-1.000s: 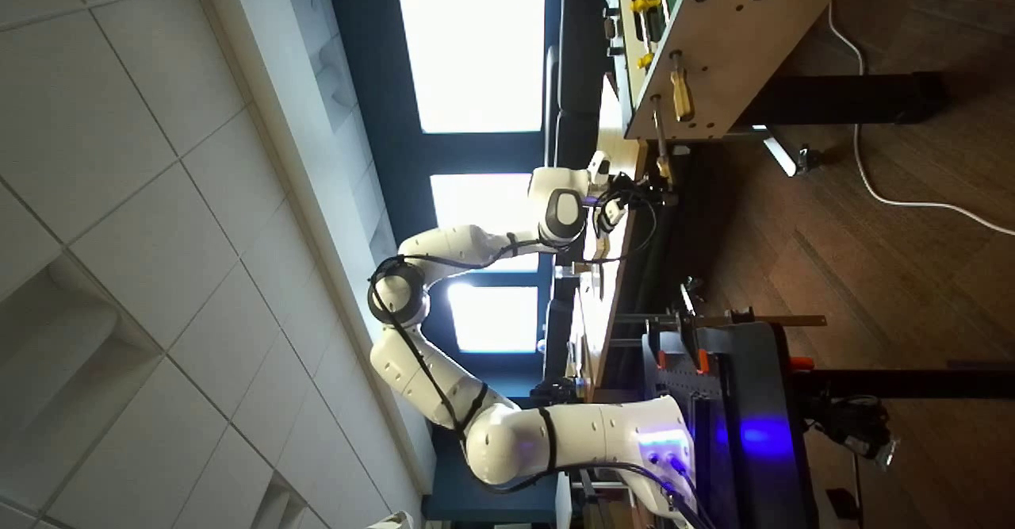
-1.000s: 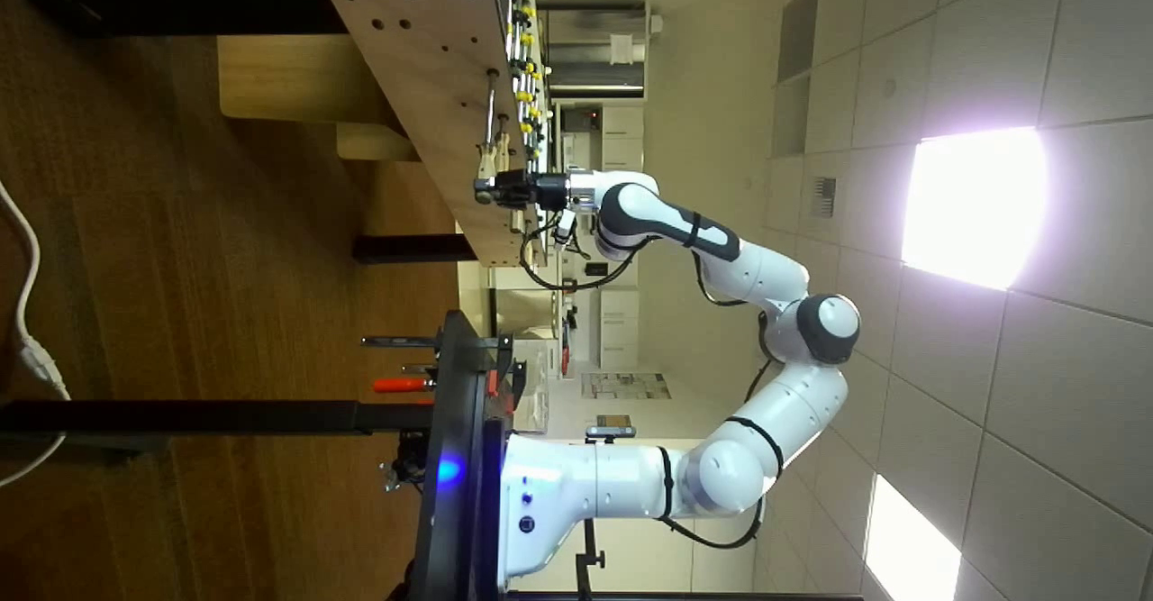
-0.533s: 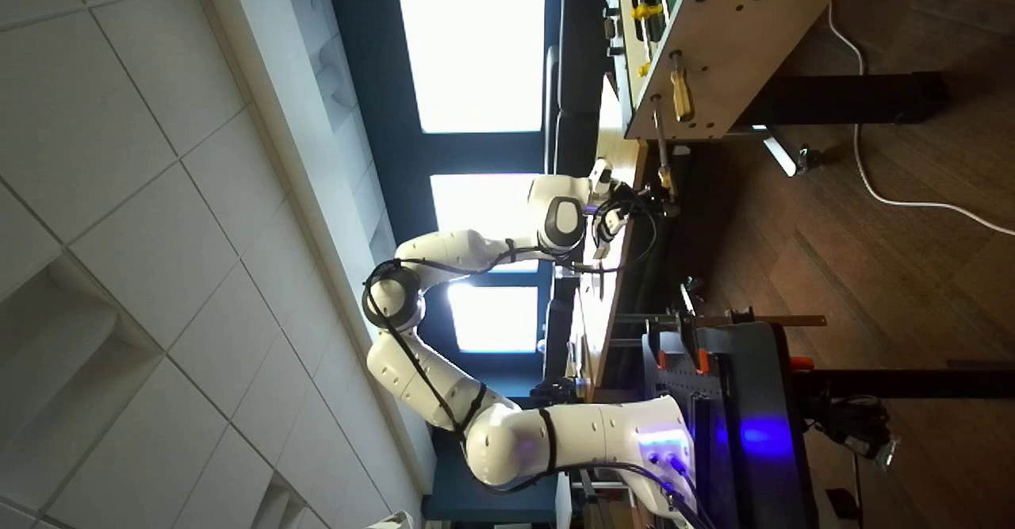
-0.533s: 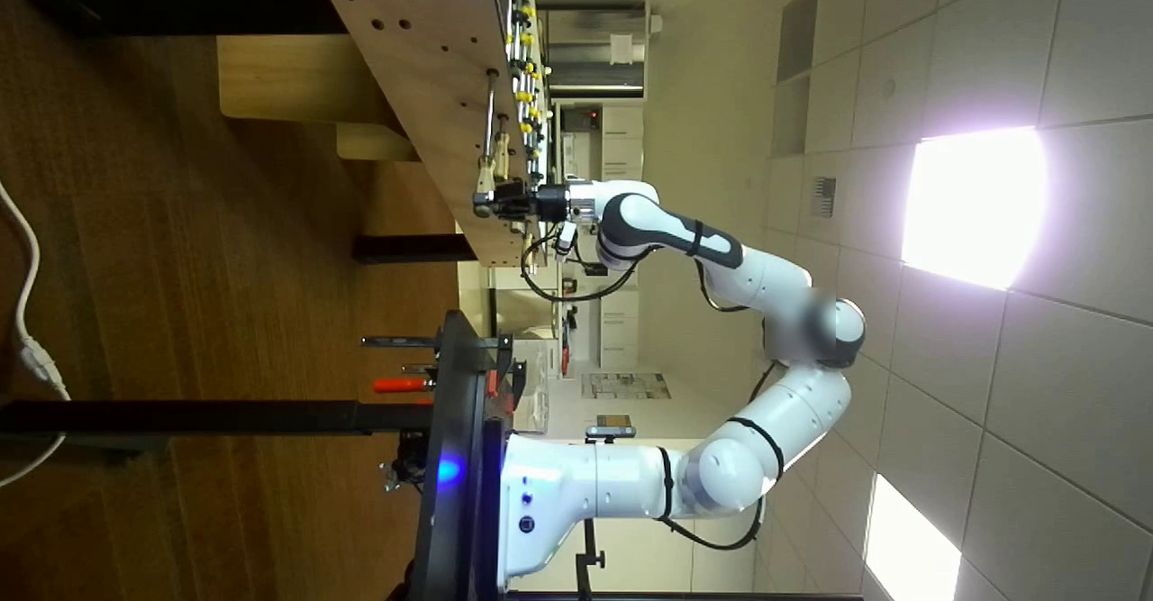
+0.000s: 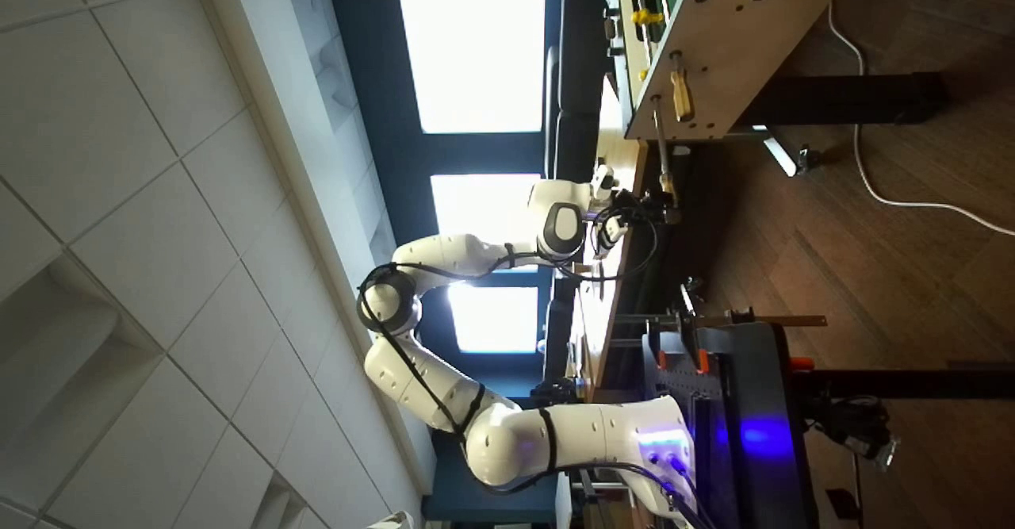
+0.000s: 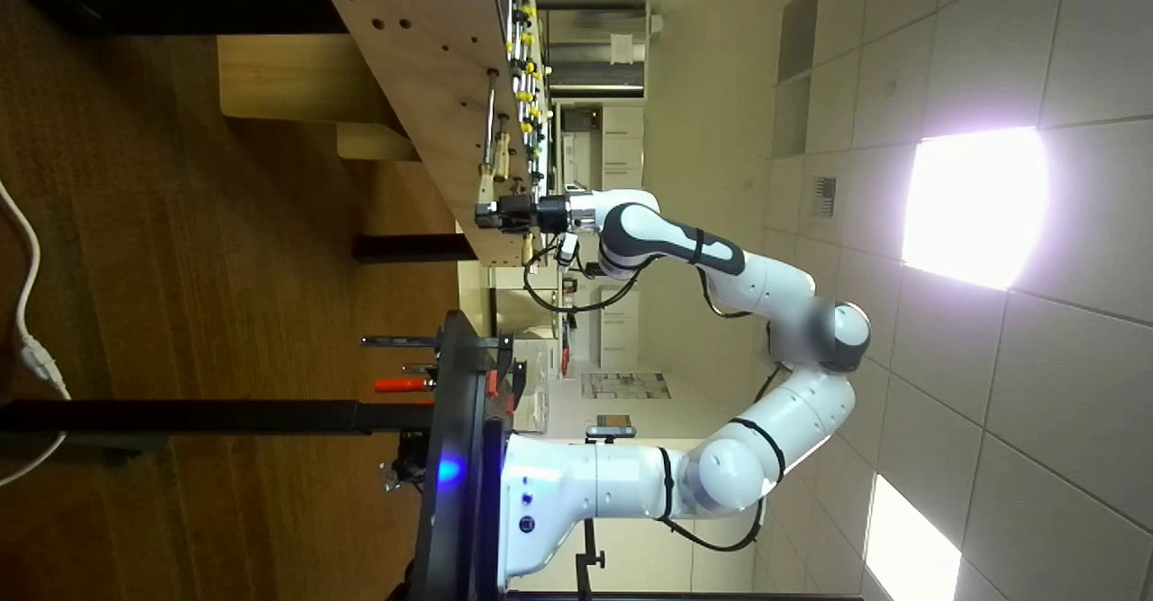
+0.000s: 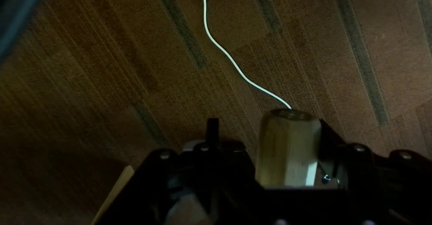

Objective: Pull two handles out

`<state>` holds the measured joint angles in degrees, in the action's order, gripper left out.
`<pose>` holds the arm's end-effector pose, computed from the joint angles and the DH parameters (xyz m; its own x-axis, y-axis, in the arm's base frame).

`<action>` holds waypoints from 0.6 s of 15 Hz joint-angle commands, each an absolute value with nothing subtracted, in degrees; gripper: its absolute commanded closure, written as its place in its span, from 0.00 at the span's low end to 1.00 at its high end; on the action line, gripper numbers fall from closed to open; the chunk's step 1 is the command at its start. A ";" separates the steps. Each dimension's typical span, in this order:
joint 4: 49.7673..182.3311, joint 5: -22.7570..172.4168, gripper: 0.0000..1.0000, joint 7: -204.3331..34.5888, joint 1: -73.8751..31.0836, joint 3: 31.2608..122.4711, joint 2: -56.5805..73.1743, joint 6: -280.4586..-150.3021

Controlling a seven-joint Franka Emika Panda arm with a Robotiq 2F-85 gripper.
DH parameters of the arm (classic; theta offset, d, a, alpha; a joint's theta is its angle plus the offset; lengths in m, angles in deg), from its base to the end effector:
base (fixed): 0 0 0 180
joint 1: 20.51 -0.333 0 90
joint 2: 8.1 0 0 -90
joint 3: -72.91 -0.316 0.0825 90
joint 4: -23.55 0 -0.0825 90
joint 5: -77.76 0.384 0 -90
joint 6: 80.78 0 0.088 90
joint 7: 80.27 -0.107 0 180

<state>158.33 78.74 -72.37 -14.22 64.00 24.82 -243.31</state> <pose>0.4822 0.0302 0.0848 0.9862 0.1487 -0.0728 0.1412 -0.9850 -0.0988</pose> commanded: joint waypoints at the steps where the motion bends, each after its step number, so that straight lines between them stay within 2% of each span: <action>1: 164.00 76.57 0.01 -69.39 -14.16 66.64 17.84 -242.71; 9: 168.01 76.34 0.00 -60.92 -10.94 64.97 6.54 -236.67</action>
<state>164.62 75.29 -64.10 -12.90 66.01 16.47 -241.36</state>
